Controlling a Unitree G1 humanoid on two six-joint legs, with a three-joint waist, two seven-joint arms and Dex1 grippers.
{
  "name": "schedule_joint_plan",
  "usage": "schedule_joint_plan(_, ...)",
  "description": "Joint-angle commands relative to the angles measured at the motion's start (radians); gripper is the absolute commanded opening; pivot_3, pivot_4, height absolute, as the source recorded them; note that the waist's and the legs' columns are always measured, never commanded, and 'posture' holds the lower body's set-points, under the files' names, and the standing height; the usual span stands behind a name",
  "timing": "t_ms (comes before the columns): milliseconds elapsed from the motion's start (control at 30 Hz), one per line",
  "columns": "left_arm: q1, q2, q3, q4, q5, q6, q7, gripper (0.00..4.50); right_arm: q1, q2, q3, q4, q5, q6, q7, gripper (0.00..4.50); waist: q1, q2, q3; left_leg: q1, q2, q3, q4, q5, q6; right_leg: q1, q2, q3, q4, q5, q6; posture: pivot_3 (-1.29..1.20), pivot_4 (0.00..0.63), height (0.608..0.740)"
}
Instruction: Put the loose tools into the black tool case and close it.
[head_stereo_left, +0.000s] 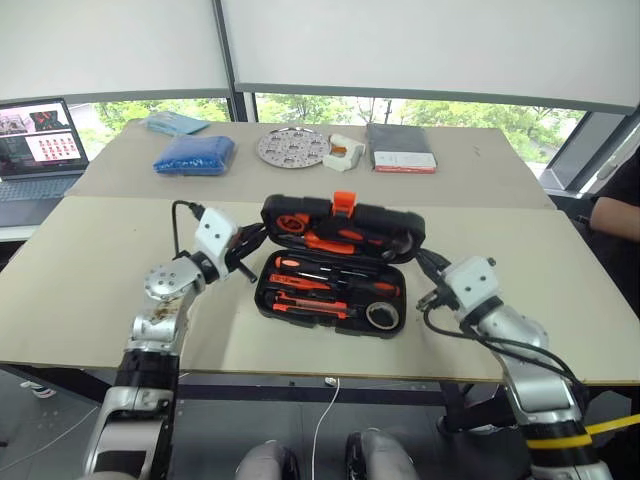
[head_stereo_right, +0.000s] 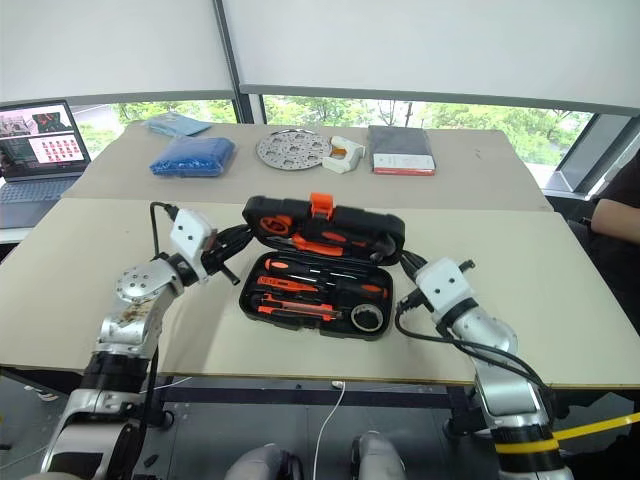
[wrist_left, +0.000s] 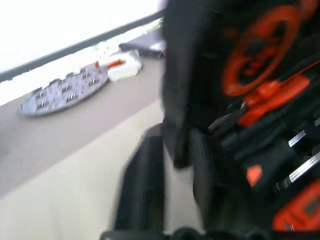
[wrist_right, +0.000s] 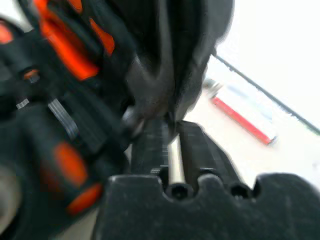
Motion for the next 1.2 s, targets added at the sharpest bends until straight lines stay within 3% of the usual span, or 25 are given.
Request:
schedule_joint_plan(33,0.048,0.135,0.134,-0.132,-0.121,0.173,-0.053,2.41,0.046,-0.098,-0.121,-0.173,0.131,0.118,0.094,1.99,-0.005,0.000,0.000,0.000,0.000,0.000,0.000,0.000,0.000,-0.001,0.000,0.001,0.000,0.000,0.000,0.00,0.150,0.718)
schedule_joint_plan(133,0.089,0.267,0.179,-0.132,-0.228,0.325,-0.187,3.50,0.151,-0.212,-0.187,-0.274,0.304,0.272,0.247,3.04,0.003,0.000,0.000,0.001,0.002,0.000,-0.001,0.000,-0.001,0.000,0.001,0.000,0.000,-0.001,-0.001,0.00,0.150,0.718)
schedule_joint_plan(233,0.005,0.342,0.155,-0.020,-0.235,0.370,-0.257,3.50,0.249,-0.312,-0.227,-0.349,0.432,0.369,0.381,3.04,0.025,0.000,0.000,0.001,0.002,-0.001,-0.002,-0.001,-0.003,0.001,0.001,-0.002,-0.002,-0.002,-0.003,0.00,0.150,0.718)
schedule_joint_plan(300,-0.108,0.336,0.089,0.113,-0.158,0.275,-0.270,3.50,0.277,-0.347,-0.218,-0.372,0.462,0.391,0.430,3.04,0.039,0.000,0.000,0.000,0.002,-0.002,-0.001,-0.004,-0.006,0.001,0.001,-0.003,-0.003,-0.002,-0.003,0.00,0.150,0.718)
schedule_joint_plan(333,-0.189,0.312,0.045,0.211,-0.102,0.207,-0.257,3.61,0.278,-0.358,-0.196,-0.375,0.462,0.403,0.440,2.46,0.045,-0.001,0.000,0.000,0.001,-0.002,-0.001,-0.005,-0.006,0.001,0.001,-0.003,-0.003,-0.002,-0.003,0.00,0.150,0.718)
schedule_joint_plan(433,-0.387,0.233,-0.059,0.470,0.017,0.049,-0.253,2.89,0.257,-0.375,-0.115,-0.374,0.423,0.399,0.467,1.59,0.060,-0.003,-0.001,-0.004,-0.001,-0.003,0.000,-0.005,-0.005,0.001,0.001,-0.003,-0.006,0.000,0.001,0.00,0.150,0.718)
schedule_joint_plan(567,-0.571,0.094,-0.184,0.759,0.156,-0.191,-0.278,1.29,0.177,-0.384,0.028,-0.348,0.337,0.375,0.494,0.17,0.058,-0.004,-0.001,-0.008,-0.004,-0.003,0.003,-0.002,0.009,0.001,0.003,-0.004,-0.007,0.001,0.001,0.00,0.150,0.718)
schedule_joint_plan(667,-0.660,0.019,-0.219,0.915,0.208,-0.299,-0.289,0.19,0.115,-0.379,0.107,-0.318,0.283,0.363,0.509,0.00,0.046,-0.005,0.000,-0.015,-0.004,-0.003,0.011,-0.004,0.013,-0.002,0.005,-0.004,-0.007,0.000,0.002,0.00,0.150,0.718)
schedule_joint_plan(800,-0.732,-0.052,-0.271,1.036,0.291,-0.382,-0.255,0.07,0.053,-0.363,0.168,-0.300,0.239,0.374,0.501,0.00,0.028,-0.008,0.001,-0.022,-0.005,-0.003,0.013,-0.005,0.014,-0.006,0.005,-0.013,-0.007,0.001,0.001,0.00,0.150,0.718)
schedule_joint_plan(967,-0.751,-0.097,-0.269,1.081,0.289,-0.407,-0.437,0.07,-0.052,-0.335,0.168,-0.164,0.123,0.380,0.400,0.00,0.028,-0.008,0.001,-0.022,-0.004,-0.003,0.014,-0.005,0.013,-0.007,0.004,-0.014,-0.006,-0.001,0.005,0.00,0.150,0.718)
schedule_joint_plan(1100,-0.697,-0.059,-0.309,1.016,0.277,-0.366,-0.769,0.07,-0.142,-0.258,0.082,-0.003,0.133,0.375,0.304,0.00,0.026,-0.008,0.001,-0.021,-0.003,-0.003,0.016,-0.005,0.013,-0.006,-0.002,-0.013,-0.004,0.000,0.006,0.00,0.150,0.718)
schedule_joint_plan(1200,-0.629,-0.016,-0.355,0.900,0.223,-0.326,-0.872,0.07,-0.159,-0.233,0.064,0.036,0.136,0.351,0.290,0.00,0.021,-0.004,-0.001,-0.021,-0.003,-0.003,0.017,-0.005,0.013,-0.007,-0.002,-0.013,-0.002,0.000,0.006,0.00,0.150,0.718)
